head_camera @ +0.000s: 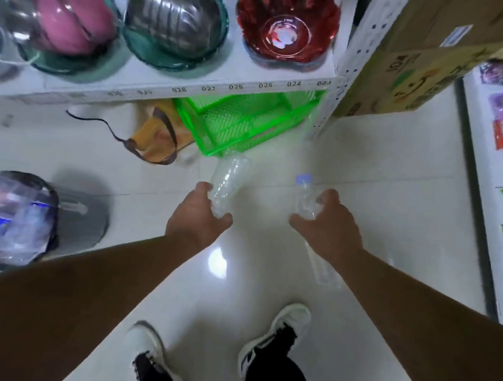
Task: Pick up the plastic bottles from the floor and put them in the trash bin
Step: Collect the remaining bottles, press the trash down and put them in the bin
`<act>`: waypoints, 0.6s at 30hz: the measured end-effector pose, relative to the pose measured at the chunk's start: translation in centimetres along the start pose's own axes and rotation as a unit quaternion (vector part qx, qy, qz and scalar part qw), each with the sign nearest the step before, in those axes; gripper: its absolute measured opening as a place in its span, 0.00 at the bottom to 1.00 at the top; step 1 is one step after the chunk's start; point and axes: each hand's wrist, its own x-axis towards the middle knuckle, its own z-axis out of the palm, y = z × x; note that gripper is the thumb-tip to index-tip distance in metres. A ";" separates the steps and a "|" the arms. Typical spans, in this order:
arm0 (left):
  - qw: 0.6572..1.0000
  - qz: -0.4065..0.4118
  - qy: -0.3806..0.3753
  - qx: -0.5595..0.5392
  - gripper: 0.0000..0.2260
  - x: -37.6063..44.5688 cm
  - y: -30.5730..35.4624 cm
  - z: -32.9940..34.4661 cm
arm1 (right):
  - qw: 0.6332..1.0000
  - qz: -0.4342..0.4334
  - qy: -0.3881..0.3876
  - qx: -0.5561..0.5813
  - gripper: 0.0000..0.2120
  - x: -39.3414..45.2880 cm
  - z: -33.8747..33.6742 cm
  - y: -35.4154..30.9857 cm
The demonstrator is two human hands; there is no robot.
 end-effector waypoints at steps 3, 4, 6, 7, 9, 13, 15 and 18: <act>0.999 -0.010 0.015 -0.027 0.31 -1.0 -4.7 -2.9 | 0.999 -0.016 -0.031 -0.014 0.32 -1.9 3.4 -3.3; 0.999 -0.010 0.023 -0.026 0.31 -1.4 -6.5 -3.8 | 0.999 -0.020 -0.039 -0.014 0.32 -2.5 4.9 -4.4; 0.998 -0.026 0.034 -0.038 0.32 -2.7 -10.8 -5.9 | 0.998 -0.030 -0.059 -0.020 0.33 -4.1 8.4 -6.8; 0.998 -0.039 0.037 -0.043 0.32 -3.6 -13.2 -7.1 | 0.997 -0.036 -0.069 -0.023 0.33 -5.2 10.3 -8.2; 0.995 -0.067 0.046 -0.050 0.33 -5.4 -18.5 -9.6 | 0.995 -0.046 -0.089 -0.029 0.34 -7.5 14.1 -11.0; 0.987 -0.125 0.064 -0.078 0.34 -8.3 -28.9 -14.4 | 0.985 -0.086 -0.131 -0.071 0.35 -11.6 20.5 -16.9; 0.980 -0.147 0.083 -0.109 0.32 -9.7 -33.4 -17.3 | 0.980 -0.113 -0.136 -0.087 0.37 -13.2 22.9 -20.2; 0.968 -0.167 0.117 -0.149 0.28 -11.5 -38.8 -21.5 | 0.979 -0.122 -0.145 -0.081 0.37 -15.6 25.8 -24.9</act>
